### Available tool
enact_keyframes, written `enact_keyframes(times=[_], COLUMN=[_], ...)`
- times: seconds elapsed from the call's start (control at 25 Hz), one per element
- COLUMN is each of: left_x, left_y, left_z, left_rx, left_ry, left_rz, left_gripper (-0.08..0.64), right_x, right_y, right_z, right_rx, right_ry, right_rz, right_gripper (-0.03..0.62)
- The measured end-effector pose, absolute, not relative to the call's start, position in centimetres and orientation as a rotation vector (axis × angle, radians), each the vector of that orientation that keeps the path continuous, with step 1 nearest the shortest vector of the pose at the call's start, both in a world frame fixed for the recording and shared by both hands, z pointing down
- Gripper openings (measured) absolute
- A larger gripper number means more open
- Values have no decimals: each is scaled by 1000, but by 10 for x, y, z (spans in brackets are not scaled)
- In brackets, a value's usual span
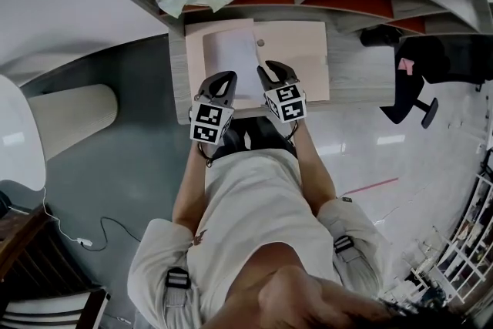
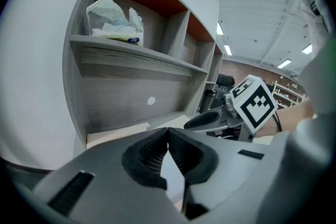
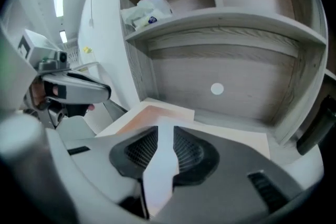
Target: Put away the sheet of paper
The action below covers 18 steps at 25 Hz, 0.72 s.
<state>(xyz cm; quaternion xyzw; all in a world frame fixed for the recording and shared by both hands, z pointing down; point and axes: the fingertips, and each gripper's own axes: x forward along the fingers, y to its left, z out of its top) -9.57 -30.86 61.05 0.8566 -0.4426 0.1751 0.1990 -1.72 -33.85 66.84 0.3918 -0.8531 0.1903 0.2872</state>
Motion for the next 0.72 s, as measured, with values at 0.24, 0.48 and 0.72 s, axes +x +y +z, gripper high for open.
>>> enact_keyframes(times=[0.24,0.48,0.72], left_x=[-95,-98,-96], left_y=[-317,-322,-322], left_z=[578,545,525], left_rx=[2457,2511,2541], left_ry=[-1256,-1285,-1302], left_rz=[450,404,380], left_gripper=[21,21,21], right_x=[-18,-21,-21], right_y=[-336,-332,-330], right_z=[606,557,532], right_rx=[1067,1061,1076], right_ry=[-2399,-2498,-2544], right_rz=[414,326,282], right_gripper=[39,28,24])
